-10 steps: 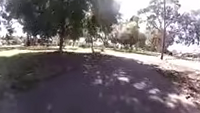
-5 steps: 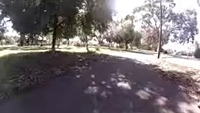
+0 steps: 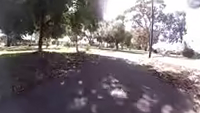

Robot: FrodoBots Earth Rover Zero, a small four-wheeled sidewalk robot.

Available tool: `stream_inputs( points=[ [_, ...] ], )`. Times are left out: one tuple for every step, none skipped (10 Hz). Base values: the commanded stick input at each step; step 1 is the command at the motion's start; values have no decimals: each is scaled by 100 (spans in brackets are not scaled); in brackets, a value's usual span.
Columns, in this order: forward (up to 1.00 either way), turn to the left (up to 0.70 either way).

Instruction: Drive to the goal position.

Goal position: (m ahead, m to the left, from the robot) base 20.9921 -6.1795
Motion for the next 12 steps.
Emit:
stream_inputs(
  points=[
    [70,-7],
    [70,-13],
    [70,-34],
    [70,-34],
    [70,-34],
    [70,-31],
    [70,-20],
    [70,-9],
    [70,0],
    [70,0],
    [70,0],
    [70,-4]
  ],
)
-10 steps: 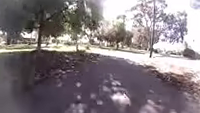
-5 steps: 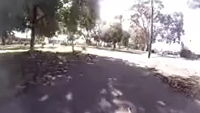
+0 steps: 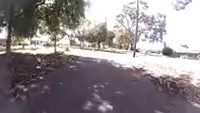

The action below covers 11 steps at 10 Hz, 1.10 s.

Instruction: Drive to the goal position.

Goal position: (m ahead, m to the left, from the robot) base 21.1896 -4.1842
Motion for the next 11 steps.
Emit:
stream_inputs(
  points=[
    [70,-12],
    [70,-20],
    [70,-32],
    [70,-30],
    [70,-29],
    [70,0],
    [70,0],
    [70,0],
    [70,0],
    [70,0],
    [70,0]
  ],
)
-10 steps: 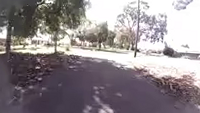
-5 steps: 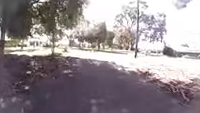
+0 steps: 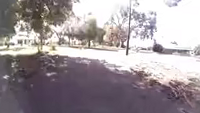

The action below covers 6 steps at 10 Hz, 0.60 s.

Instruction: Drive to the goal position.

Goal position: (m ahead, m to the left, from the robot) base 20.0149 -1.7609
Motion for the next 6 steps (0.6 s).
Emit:
stream_inputs(
  points=[
    [70,0],
    [70,0],
    [70,0],
    [70,0],
    [70,0],
    [70,0]
  ],
)
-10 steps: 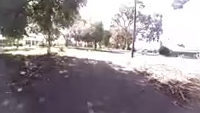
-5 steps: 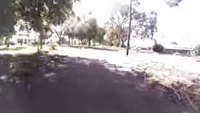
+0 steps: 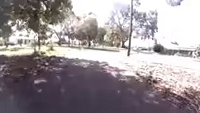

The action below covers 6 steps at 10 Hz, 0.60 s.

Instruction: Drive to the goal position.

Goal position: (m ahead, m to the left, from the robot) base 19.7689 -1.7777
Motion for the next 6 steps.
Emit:
stream_inputs(
  points=[
    [70,0],
    [70,0],
    [70,0],
    [70,0],
    [70,0],
    [70,0]
  ],
)
